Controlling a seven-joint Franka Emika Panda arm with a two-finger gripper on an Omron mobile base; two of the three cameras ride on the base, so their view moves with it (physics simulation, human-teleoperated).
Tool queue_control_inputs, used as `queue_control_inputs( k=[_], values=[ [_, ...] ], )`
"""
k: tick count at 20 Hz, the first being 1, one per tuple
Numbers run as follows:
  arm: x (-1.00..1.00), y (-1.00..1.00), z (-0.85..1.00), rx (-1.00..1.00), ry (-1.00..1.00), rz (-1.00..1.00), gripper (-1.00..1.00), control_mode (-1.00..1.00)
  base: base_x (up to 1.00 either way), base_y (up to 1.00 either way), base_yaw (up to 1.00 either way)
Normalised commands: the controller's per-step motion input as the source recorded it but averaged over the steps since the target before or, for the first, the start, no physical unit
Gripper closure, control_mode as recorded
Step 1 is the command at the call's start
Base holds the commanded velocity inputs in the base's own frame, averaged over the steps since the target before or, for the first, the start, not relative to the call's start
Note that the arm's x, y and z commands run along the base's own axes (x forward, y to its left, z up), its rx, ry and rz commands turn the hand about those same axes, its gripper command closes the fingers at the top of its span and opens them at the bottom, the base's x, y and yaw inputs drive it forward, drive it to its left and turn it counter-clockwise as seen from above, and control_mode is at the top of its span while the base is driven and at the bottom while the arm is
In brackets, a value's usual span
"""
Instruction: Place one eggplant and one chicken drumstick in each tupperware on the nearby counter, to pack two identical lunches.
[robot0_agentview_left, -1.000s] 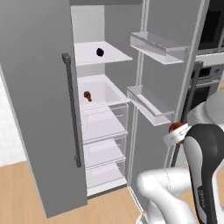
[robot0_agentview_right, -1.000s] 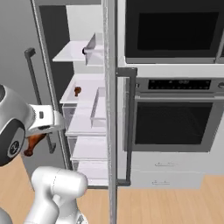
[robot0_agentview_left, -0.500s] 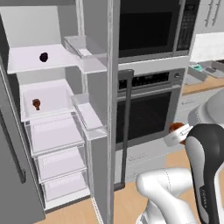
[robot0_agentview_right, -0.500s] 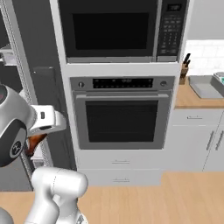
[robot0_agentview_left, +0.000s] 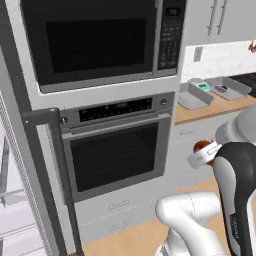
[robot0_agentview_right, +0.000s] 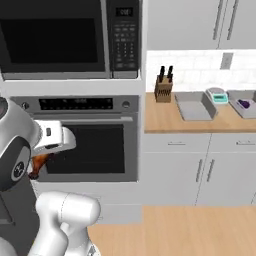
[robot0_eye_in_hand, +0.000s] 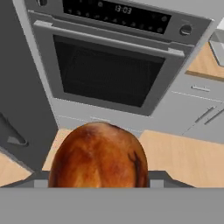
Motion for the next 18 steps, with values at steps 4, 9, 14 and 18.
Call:
queue_control_inputs(
  k=[4,9,14,18],
  values=[
    [0.00,0.00,0.00,0.00,0.00,0.00,1.00,1.00,1.00,-1.00,0.00],
    [0.00,0.00,0.00,0.00,0.00,0.00,1.00,1.00,0.93,-1.00,0.00],
    [0.00,0.00,0.00,0.00,0.00,0.00,1.00,1.00,0.75,-1.00,0.03],
    [0.00,0.00,0.00,0.00,0.00,0.00,1.00,1.00,0.64,-1.00,0.04]
  ],
)
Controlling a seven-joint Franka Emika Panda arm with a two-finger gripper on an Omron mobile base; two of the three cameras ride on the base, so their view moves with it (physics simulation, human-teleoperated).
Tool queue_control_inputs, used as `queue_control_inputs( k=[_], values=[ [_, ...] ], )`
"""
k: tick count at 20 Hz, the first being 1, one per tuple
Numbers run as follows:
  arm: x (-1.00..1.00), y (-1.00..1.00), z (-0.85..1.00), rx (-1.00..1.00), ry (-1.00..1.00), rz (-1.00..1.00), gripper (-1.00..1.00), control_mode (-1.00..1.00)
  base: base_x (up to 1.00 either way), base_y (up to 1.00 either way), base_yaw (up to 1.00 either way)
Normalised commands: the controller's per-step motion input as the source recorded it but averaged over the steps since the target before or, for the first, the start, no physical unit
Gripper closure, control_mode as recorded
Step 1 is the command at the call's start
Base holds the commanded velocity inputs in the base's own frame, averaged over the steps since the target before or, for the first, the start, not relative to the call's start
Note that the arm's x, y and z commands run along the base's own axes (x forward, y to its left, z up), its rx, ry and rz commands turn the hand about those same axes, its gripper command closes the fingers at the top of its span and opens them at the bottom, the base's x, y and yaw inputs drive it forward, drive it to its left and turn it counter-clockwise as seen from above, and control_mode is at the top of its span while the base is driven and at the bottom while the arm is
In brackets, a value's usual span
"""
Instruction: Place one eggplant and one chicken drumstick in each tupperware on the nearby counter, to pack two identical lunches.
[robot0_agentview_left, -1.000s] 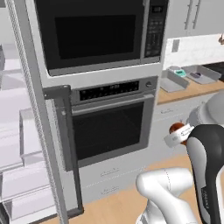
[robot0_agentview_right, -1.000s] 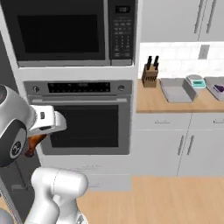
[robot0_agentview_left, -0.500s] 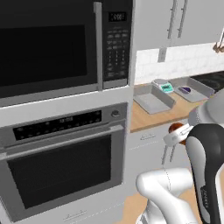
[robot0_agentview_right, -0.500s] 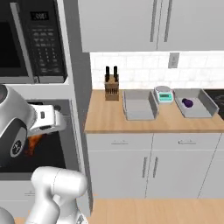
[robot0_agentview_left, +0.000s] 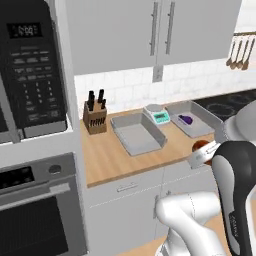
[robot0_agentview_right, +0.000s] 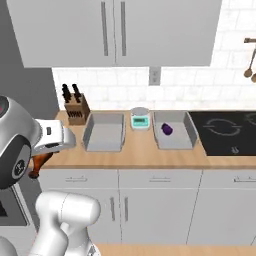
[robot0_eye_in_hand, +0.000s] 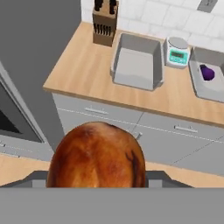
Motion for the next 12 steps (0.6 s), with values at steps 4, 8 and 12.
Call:
queue_control_inputs(
  k=[4,8,12],
  values=[
    [0.00,0.00,0.00,0.00,0.00,0.00,1.00,1.00,0.49,-1.00,0.05],
    [0.00,0.00,0.00,0.00,0.00,0.00,1.00,1.00,0.44,-1.00,0.20],
    [0.00,0.00,0.00,0.00,0.00,0.00,1.00,1.00,0.52,-0.98,0.40]
  ],
)
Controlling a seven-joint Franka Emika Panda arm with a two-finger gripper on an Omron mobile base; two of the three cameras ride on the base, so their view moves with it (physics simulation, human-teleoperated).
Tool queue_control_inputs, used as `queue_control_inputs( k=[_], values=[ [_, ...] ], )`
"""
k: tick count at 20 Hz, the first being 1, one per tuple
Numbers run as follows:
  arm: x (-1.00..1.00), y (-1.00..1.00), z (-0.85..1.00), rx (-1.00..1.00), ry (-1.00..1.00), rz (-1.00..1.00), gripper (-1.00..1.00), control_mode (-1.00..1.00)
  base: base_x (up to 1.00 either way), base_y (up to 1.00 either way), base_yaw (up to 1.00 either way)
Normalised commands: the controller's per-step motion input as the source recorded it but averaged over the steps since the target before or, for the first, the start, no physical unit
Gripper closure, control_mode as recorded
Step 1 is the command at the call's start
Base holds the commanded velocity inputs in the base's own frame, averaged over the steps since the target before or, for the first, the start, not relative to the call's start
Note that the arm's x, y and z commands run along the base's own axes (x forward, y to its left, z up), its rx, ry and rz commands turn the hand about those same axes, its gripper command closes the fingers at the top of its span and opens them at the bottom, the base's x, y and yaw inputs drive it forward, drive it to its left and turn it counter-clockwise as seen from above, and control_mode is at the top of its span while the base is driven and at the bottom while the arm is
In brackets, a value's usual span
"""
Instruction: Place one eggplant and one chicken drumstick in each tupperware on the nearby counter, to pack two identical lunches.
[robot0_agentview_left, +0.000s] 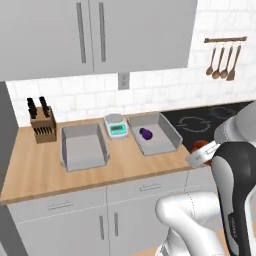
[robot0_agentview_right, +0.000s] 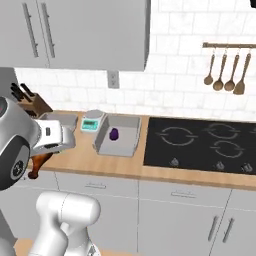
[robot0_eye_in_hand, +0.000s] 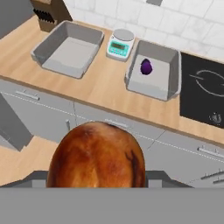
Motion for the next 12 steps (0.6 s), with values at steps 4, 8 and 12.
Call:
queue_control_inputs(
  k=[4,8,12],
  values=[
    [0.00,0.00,0.00,0.00,0.00,0.00,1.00,1.00,0.39,-0.59,0.29],
    [0.00,0.00,0.00,0.00,0.00,0.00,1.00,1.00,0.58,0.14,0.00],
    [0.00,0.00,0.00,0.00,0.00,0.00,1.00,1.00,0.96,-0.01,0.02]
  ],
)
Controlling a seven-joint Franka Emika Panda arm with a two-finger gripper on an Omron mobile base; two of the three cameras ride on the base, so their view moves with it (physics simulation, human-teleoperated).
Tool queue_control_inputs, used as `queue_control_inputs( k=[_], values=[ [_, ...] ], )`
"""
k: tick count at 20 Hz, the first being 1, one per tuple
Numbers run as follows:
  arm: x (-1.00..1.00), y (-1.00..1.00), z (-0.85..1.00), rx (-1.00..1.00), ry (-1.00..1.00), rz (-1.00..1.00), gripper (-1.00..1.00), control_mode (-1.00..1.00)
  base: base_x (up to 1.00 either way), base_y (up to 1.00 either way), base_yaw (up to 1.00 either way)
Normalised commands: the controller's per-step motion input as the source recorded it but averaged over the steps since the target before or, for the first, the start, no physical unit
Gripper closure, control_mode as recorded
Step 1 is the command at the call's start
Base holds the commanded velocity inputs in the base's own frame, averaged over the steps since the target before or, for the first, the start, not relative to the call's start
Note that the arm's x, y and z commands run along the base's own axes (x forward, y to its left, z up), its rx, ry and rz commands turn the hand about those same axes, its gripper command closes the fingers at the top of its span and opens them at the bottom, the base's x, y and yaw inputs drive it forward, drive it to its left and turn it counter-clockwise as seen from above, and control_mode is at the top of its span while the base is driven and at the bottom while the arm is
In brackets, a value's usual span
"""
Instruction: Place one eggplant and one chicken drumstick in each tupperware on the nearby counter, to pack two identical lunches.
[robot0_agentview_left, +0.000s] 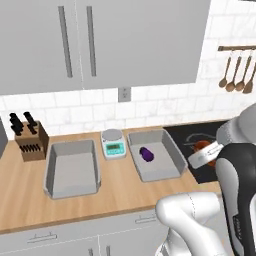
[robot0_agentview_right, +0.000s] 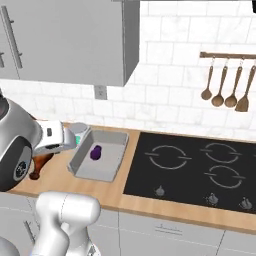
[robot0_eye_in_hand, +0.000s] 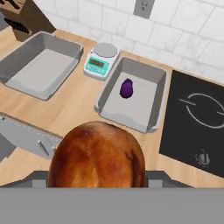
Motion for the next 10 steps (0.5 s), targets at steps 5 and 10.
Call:
queue_control_inputs(
  k=[5,10],
  values=[
    [0.00,0.00,0.00,0.00,0.00,0.00,1.00,1.00,0.63,0.00,0.03],
    [0.67,0.00,-0.59,0.00,0.00,0.01,1.00,-1.00,0.00,0.00,0.00]
  ],
)
